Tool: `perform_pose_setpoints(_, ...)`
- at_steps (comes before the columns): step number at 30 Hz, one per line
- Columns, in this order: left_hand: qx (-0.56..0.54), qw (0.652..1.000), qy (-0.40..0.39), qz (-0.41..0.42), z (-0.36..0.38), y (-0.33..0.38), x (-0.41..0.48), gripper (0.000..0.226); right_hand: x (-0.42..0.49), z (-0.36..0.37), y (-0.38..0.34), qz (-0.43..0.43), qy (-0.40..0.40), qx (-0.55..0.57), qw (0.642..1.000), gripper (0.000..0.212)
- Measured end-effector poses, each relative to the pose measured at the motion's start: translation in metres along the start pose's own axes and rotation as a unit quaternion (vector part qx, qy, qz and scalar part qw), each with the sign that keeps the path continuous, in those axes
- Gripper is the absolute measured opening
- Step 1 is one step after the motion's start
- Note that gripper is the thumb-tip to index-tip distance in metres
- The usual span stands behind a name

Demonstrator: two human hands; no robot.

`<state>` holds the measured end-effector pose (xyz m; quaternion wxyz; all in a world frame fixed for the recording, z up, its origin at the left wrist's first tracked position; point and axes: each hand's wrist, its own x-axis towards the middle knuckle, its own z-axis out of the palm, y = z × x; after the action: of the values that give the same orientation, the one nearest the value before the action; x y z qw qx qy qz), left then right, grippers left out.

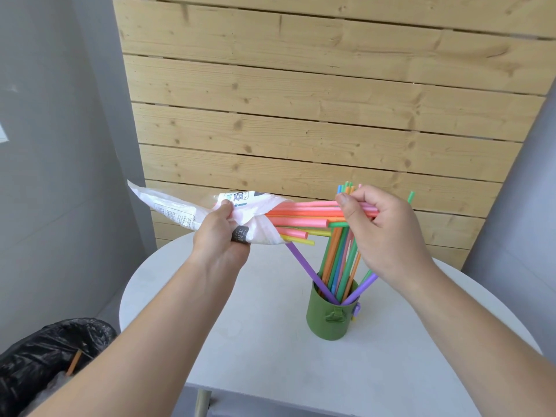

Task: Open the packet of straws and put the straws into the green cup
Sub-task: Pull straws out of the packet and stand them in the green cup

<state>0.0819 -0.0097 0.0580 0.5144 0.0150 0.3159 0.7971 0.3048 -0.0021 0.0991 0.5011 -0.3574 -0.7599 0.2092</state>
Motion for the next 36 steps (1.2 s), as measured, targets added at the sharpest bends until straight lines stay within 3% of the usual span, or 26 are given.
perform_pose_setpoints(5, 0.005, 1.0, 0.016, -0.001, -0.005, -0.001, 0.005, 0.035, -0.002, 0.002, 0.002, 0.039, -0.015, 0.02, 0.999, 0.041)
perform_pose_setpoints(24, -0.002, 0.999, 0.042, -0.026, -0.007, -0.001, 0.006, 0.037, 0.008, -0.039, 0.002, 0.014, -0.028, -0.026, 0.999, 0.021)
perform_pose_setpoints(33, -0.024, 0.999, 0.027, -0.026, -0.002, -0.003, -0.006, 0.011, 0.022, -0.053, -0.006, 0.007, -0.04, -0.062, 0.997, 0.025)
perform_pose_setpoints(36, -0.012, 0.999, 0.036, -0.016, -0.003, -0.001, -0.001, 0.025, 0.026, -0.063, -0.006, 0.003, -0.045, -0.077, 0.996, 0.026)
